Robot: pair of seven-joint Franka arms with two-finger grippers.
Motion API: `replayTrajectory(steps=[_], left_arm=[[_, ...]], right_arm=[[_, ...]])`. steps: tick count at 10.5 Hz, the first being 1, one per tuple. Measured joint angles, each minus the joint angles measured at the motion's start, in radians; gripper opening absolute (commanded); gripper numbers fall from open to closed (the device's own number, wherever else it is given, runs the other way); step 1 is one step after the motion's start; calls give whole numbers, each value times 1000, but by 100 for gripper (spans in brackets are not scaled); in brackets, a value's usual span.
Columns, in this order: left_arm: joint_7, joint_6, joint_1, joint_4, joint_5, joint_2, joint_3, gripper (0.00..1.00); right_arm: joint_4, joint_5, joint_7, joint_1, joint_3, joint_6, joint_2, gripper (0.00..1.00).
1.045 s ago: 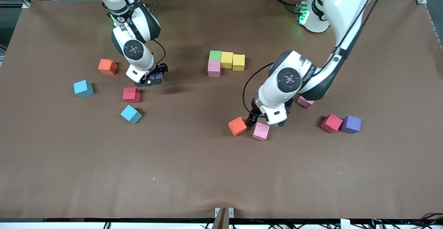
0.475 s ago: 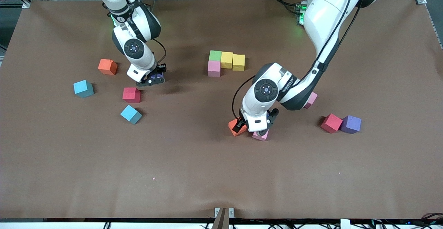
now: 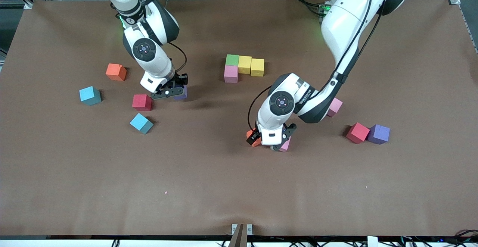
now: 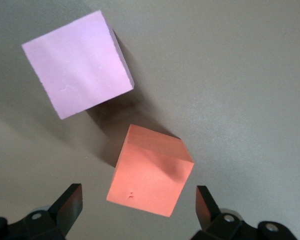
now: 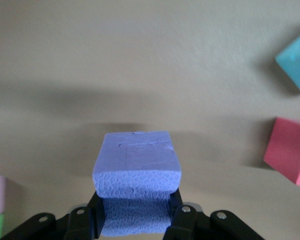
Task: Arrange 11 blocks into digit 3
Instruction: 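Grasp the orange cube with the left gripper while the right gripper carries blue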
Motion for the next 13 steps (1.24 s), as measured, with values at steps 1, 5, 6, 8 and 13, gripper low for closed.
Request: replayTrajectory(steps=[1,5,6,8,13], left_arm=[[1,0,-5,8,0,8,6,100],[2,10,-20,30,0,41,18,100],[4,18,-28,31,0,50,25,100],[20,20,-45,32,0,63,40,100],[38,22,-54,37,1,79,60,25]], right_arm=[[32,28,0,10,3,-6,7,30],[189,105,136,165,-9,-6,118,30],[230,105,157,214,-43,-6,156,30],[296,106,196,378,-174,-6,221,30],[325,111,290,555,-307,10,296,30]])
